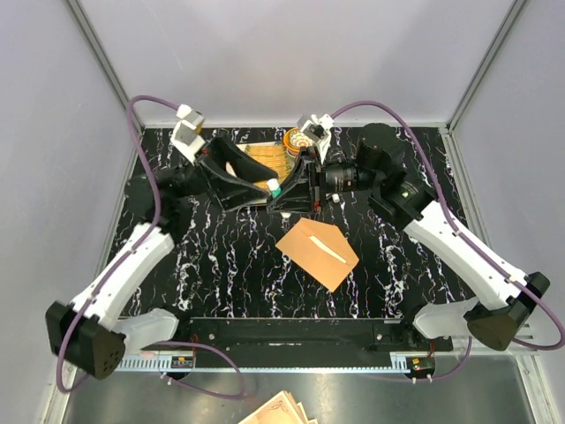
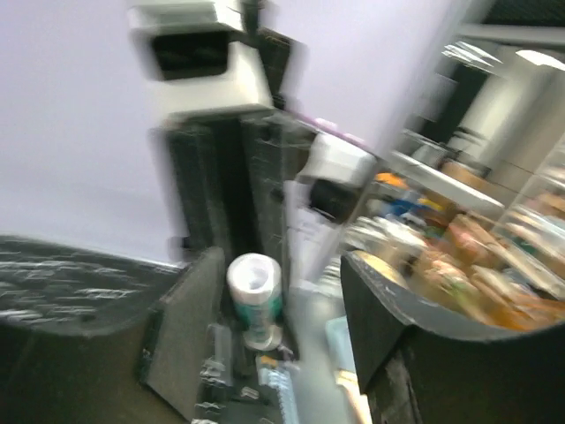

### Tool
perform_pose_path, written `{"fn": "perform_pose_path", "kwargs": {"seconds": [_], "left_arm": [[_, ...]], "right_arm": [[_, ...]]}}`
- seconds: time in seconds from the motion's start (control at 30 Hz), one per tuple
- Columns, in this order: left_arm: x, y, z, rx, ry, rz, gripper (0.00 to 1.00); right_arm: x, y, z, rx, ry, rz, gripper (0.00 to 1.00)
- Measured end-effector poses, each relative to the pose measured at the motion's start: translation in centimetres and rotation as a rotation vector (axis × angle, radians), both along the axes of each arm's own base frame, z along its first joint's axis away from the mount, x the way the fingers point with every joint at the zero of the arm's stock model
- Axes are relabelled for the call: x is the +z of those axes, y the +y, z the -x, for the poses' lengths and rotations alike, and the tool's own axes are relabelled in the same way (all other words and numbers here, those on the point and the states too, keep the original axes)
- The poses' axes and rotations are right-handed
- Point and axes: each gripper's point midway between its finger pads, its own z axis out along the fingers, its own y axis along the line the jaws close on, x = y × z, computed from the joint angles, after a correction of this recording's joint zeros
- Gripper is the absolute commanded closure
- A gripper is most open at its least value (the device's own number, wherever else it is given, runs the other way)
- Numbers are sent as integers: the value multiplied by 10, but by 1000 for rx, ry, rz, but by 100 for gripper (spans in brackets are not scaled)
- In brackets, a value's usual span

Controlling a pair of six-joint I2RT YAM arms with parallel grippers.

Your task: Place the letter into the envelope and seal it

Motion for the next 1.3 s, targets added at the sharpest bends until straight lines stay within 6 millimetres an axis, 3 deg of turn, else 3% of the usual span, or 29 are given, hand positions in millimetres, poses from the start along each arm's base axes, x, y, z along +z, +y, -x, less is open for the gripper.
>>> {"fn": "perform_pose_path", "kwargs": {"seconds": [0.1,0.23,0.33,0.5,0.63,0.77,0.8,1.07,1.2,1.3], "left_arm": [[-5,10,-42,286,46,-46,36],[-9,21,-66,524,60,-109,29],[-22,23,-75,622,85,-156,31],[-50,10,-85,671,144,-253,36],[-64,3,-96,711,168,-313,46],[-67,3,-101,739,178,-326,77],[-67,3,-101,737,179,-327,100],[-64,4,-93,637,188,-226,100],[-59,0,-78,486,154,-134,100],[-42,-9,-55,327,77,-66,99]], "right_arm": [[-8,-1,-30,-210,-47,51,100],[-20,-12,-73,-486,-124,140,100],[-32,-19,-91,-613,-178,213,100],[-39,-7,-85,-643,-289,275,100],[-47,-3,-85,-656,-348,327,100],[-54,1,-93,-680,-381,368,100],[-57,2,-94,-686,-387,378,100],[-57,5,-94,-661,-386,376,100],[-52,4,-78,-463,-249,267,100],[-35,-2,-50,-282,-149,156,100]]}}
